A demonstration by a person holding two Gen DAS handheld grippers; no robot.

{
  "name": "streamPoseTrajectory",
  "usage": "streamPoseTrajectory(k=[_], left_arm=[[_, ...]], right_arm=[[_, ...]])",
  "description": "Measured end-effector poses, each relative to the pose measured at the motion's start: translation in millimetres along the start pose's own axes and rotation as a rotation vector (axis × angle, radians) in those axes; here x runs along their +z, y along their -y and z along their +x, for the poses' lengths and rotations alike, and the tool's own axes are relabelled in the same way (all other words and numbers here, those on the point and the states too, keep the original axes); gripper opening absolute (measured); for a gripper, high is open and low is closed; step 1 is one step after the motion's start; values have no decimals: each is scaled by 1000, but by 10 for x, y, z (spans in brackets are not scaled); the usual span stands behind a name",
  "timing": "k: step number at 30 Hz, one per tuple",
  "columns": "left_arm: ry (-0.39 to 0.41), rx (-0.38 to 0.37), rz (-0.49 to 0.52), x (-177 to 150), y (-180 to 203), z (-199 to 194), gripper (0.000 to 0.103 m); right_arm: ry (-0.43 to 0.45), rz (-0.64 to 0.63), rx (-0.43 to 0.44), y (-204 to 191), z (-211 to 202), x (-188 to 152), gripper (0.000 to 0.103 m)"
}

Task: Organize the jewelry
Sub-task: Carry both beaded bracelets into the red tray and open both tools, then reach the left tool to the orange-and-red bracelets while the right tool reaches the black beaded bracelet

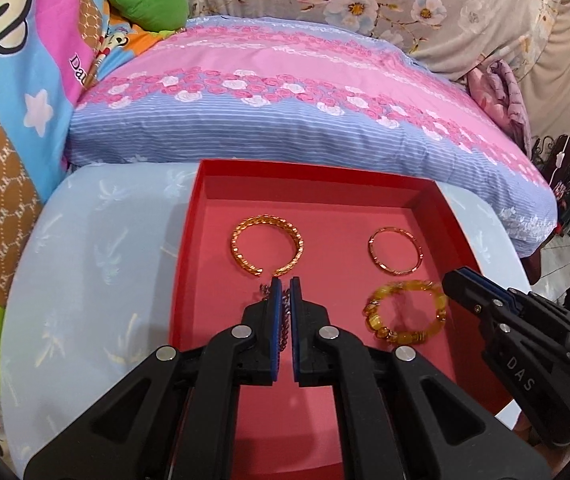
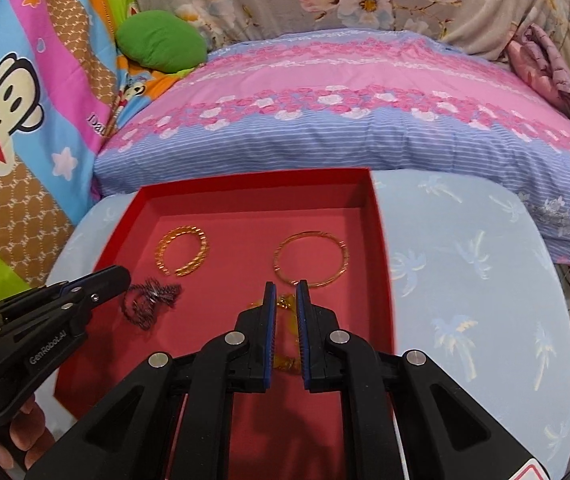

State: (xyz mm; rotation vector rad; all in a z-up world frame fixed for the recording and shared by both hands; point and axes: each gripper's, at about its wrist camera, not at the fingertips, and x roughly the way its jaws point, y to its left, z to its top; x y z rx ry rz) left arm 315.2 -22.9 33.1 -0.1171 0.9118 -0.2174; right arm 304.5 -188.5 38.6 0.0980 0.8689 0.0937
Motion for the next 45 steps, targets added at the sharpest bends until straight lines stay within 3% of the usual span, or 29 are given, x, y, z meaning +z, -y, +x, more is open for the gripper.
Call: streamPoseTrajectory(k=[1,5,12,23,34,45], left_arm=[[5,-5,-10,1,-6,1,7],[26,-2,-54,-7,-53,-52,40],[51,20,-61,-84,-110,-280,40],[57,8,-77,-533,-162,-771,41],[0,30,-77,-1222,-267,-1057,41],[-70,36,-83,-1740,-271,-1051,41]], right_arm=[[8,-1,-13,16,-17,0,13],[37,4,-25,73,-122,-3,24],[57,6,1,61,-360,-70,30],[59,2,18,-55,-850,-543,36],[-4,-1,1,-13,-1147,-1179,39],[-89,-5,14,-76,-1211,-1777,39]])
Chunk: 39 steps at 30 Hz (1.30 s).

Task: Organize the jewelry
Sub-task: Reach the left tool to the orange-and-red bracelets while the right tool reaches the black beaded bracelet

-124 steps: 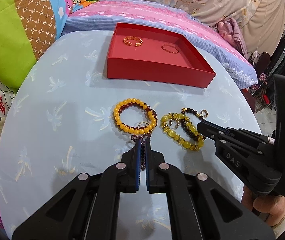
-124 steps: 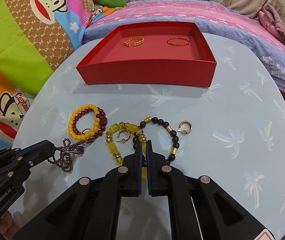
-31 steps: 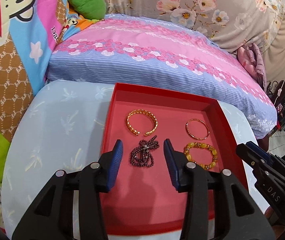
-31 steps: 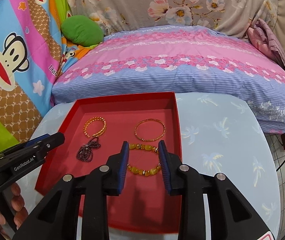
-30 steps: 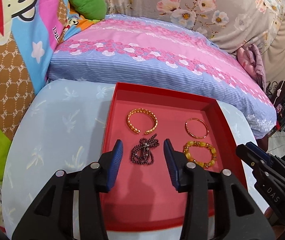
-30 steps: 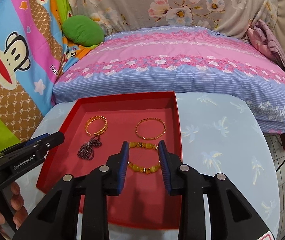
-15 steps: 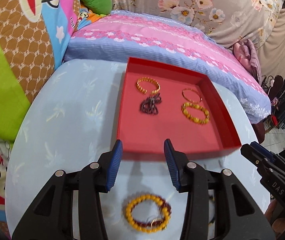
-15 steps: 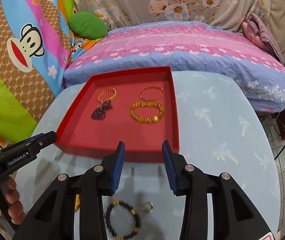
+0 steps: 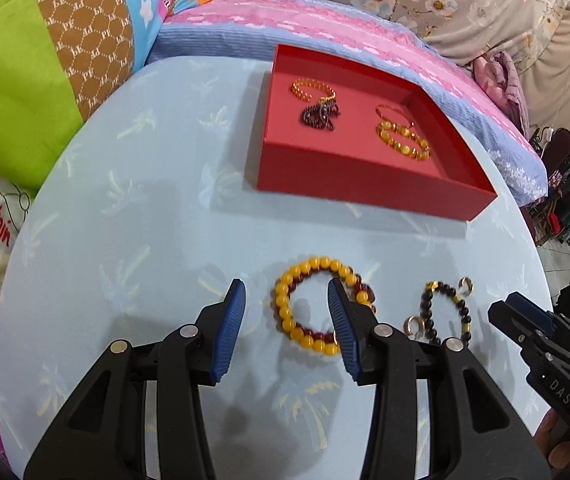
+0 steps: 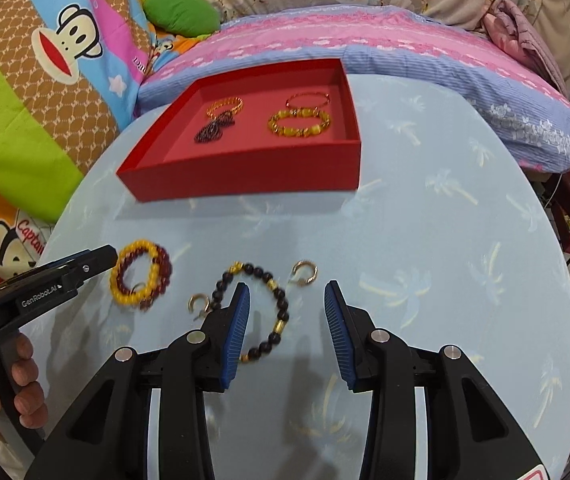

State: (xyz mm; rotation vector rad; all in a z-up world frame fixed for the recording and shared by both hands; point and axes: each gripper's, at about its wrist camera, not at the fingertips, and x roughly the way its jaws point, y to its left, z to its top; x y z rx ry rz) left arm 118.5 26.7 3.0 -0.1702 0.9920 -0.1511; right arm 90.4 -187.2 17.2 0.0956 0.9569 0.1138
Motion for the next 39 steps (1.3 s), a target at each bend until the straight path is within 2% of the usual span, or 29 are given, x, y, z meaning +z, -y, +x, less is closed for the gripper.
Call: streamPoseTrajectory(k=[6,11,14,16,20,24,30,34,39], left_arm=[[-10,0,13,-69,37,79,38],[-38,-10,19,-107,51,169,22],[-33,-7,28,-124,63,161,18],[-35,-17,28,-132,49,159,10],[-38,-28,33,-168,56,145,10],[-44,-34,41,-202,85,119,9],[-48,-42,38,-246,98,57,7],[-38,-52,34,-263,97,-20,7],[-14,-79,36,-246,115,-159,7]], right_arm=[[-11,-6,0,-46,47,-108,39],[-19,-14,-4,-73,91,-139,39],[-20,-21,-9,-94,124,-137,39],[-24,-20,-10,-98,156,-136,39],[-35,-23,-14,-103,213,-143,35],[-50,-28,-14,-97,250,-175,22],[-50,-26,-15,-68,257,-200,11],[-46,-25,-16,-45,238,-221,7],[-35,-17,-1,-43,153,-229,7]])
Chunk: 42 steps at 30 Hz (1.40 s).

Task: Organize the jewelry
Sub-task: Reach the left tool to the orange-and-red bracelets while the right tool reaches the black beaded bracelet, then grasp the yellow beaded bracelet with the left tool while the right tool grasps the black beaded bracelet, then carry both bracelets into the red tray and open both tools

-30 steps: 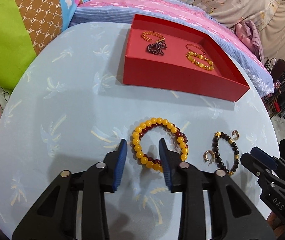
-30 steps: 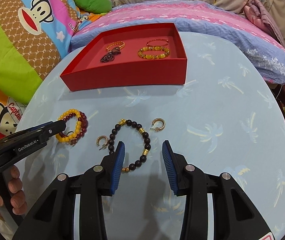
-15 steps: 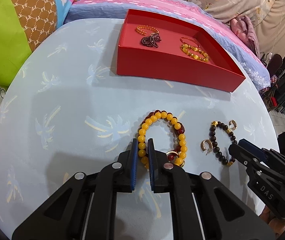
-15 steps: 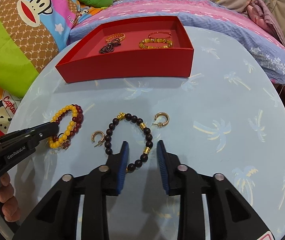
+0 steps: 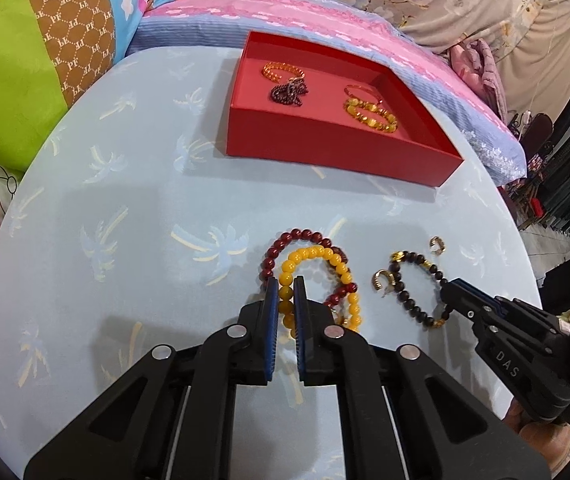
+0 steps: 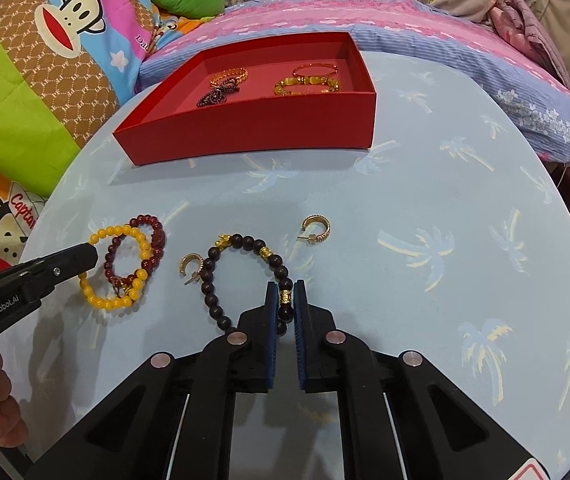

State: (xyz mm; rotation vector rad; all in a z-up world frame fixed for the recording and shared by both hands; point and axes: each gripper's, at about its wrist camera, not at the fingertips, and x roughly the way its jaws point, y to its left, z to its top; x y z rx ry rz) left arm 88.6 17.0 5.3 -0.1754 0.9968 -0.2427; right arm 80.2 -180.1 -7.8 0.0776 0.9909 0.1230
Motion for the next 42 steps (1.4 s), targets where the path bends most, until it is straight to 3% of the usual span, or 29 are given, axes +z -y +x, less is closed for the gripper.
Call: streamPoseTrajectory(k=[21,28,33,42], left_arm=[[70,-87,49,240,290,-466,7],[118,-114,79,594,415,-553,7],[155,-150,82,993,502,-532,7],[171,-217,27,1535,497,-227,7]], right_arm=[[137,-17,62,-116,-602,276,7],[184,-16,54,-71,-671,598,7],[237,-10,48,-21,-662,1033,7],[245,3,99,-99,-350,1591,7]])
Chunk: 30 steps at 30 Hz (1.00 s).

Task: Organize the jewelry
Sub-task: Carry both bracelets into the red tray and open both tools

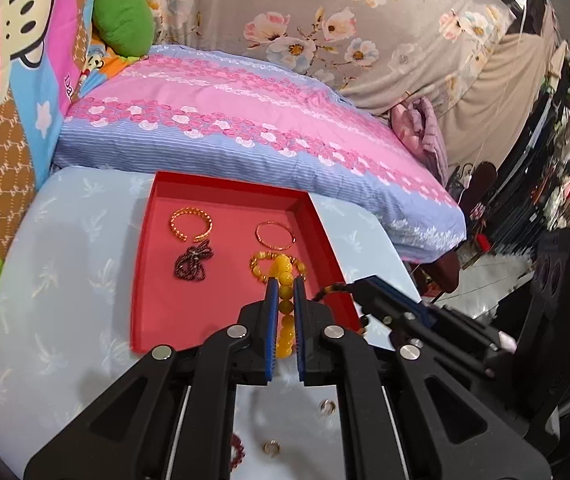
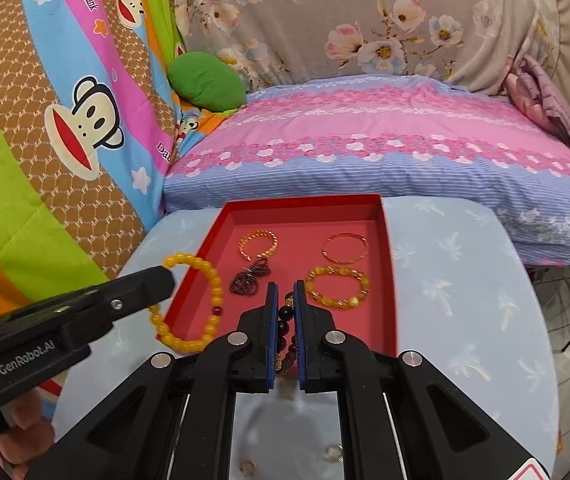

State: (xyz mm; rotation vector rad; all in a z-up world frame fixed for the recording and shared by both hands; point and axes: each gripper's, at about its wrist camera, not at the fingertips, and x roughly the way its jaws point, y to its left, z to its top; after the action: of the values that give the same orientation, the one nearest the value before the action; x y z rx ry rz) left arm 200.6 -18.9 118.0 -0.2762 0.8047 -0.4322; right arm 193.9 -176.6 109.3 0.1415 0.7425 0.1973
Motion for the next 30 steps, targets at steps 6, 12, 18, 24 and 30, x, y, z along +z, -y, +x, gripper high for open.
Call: streamPoseTrajectory(k=[6,12,18,24,30], left_arm=[[-55,37,-65,2,-307,441,7],[-133,112,-97,-213,-638,761,7],[-146,202,-57,-332,-734,814,7],[-122,293,-6,-389,-692,817,26],[-101,292,-16,-420,-681,768,37]], right_arm=[[-69,66,34,90,473,-13,7],[-150,101,-11,282,807,-239,7],[-163,100,-60,382,865,-332,7],[-141,58,-110,329,825,-373,27],[-108,30,-118,272,685,-407,36]])
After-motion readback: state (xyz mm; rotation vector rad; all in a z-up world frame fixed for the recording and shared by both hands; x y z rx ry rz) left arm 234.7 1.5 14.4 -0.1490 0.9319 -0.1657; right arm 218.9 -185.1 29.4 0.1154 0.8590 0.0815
